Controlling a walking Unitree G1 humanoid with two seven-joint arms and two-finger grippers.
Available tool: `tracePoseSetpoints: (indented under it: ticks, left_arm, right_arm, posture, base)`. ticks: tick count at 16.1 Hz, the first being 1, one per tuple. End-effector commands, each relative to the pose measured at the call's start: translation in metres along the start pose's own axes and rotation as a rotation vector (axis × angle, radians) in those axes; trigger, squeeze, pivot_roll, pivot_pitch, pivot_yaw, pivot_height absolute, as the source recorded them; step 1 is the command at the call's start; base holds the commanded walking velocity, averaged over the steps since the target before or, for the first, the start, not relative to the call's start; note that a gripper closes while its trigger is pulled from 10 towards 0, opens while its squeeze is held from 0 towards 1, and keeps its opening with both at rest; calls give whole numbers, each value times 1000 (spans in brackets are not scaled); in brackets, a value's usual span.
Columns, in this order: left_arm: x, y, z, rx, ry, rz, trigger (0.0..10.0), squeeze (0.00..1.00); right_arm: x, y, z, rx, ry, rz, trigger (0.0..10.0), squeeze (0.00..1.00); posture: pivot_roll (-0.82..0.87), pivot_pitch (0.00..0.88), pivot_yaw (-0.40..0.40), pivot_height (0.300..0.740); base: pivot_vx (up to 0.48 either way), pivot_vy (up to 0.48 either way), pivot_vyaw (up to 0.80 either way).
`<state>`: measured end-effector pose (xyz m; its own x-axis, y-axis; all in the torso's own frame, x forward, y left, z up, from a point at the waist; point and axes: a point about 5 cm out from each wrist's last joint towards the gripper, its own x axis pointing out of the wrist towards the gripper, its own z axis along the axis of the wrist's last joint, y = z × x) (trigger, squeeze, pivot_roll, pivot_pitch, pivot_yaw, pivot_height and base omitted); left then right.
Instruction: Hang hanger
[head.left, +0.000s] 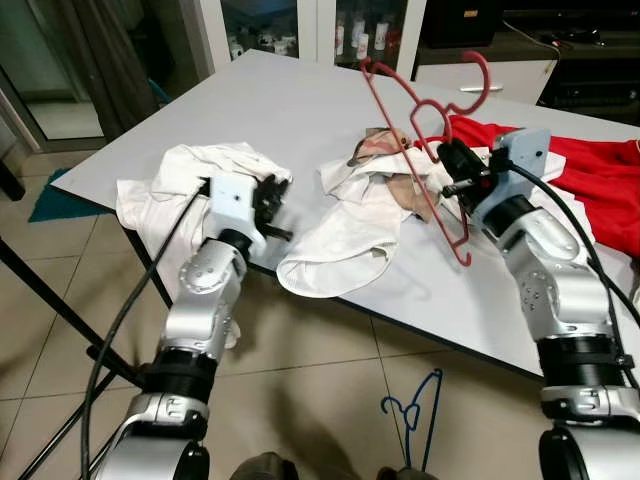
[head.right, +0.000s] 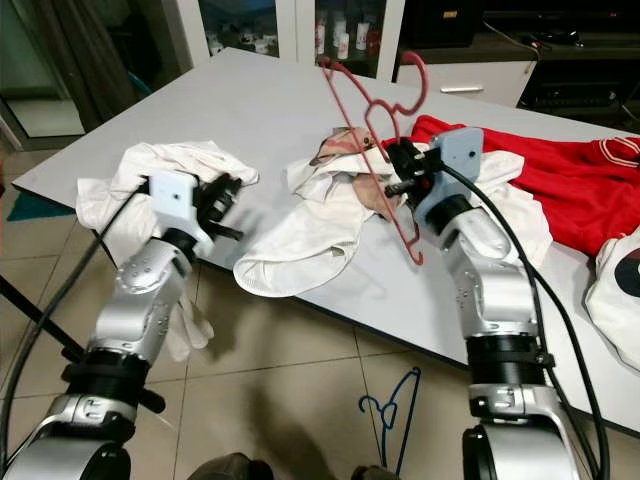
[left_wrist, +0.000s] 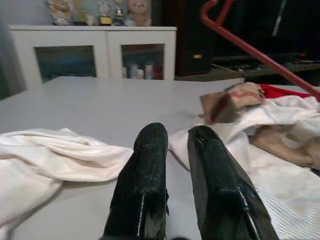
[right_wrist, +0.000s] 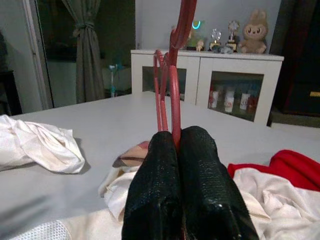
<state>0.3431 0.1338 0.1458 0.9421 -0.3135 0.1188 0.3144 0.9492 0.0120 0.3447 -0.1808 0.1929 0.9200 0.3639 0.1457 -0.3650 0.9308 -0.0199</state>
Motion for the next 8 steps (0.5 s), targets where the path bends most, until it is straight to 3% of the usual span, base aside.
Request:
tracePoseSetpoints:
  ticks: [1,4,8]
  left_arm:
    - [-4,7,1,10,2,46,10000,0]
    - [-10,7,1,101,19,81,10000,0]
    - [-15,12,3,90,15,118,10000,0]
  right_arm:
    - [-1,5,-1,-9,-4,4,10000,0]
    - [-6,10,-9,1,12,5,10000,0]
    - [-12,21,-13,30,4,28,10000,0]
  posture:
    - [-23,0,42,740]
    - [-17,0,41,740]
    - [-11,0,49,740]
  base:
    - [0,0,0]
    - [0,0,0]
    - [0,0,0]
